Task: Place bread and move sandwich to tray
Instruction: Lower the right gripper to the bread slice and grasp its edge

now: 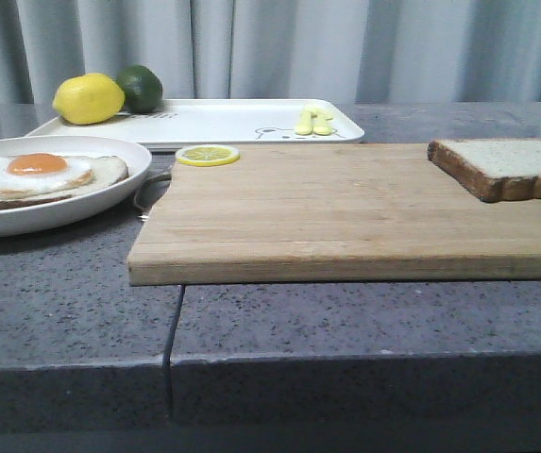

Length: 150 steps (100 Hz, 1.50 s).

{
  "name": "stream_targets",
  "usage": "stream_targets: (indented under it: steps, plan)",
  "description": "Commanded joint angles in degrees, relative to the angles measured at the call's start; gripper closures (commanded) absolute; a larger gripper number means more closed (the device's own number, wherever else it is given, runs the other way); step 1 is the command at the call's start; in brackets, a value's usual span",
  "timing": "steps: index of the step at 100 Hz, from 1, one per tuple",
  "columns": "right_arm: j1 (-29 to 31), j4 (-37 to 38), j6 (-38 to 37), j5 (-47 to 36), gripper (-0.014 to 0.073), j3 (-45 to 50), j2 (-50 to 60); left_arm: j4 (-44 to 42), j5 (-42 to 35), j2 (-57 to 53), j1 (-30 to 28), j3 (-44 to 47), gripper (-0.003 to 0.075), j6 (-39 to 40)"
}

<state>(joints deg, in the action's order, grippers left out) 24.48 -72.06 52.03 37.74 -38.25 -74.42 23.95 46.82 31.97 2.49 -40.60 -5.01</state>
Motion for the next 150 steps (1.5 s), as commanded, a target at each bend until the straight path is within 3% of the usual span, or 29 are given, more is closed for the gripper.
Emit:
stream_targets:
  steps: [1,26,150]
  plan:
    - [0.39,-2.49,0.75,0.16,0.0145,-1.64,0.58,1.79,-3.19,0.53,-0.2,-2.01,0.0174,0.07]
    - [0.39,-6.76,3.19,2.92,0.0145,-1.68,-1.49,1.79,-3.19,0.53,-0.2,-2.01,0.0174,0.07]
    - [0.39,-12.51,8.63,9.34,0.0145,-2.0,-11.4,1.79,-3.19,0.53,-0.2,-2.01,0.0174,0.07]
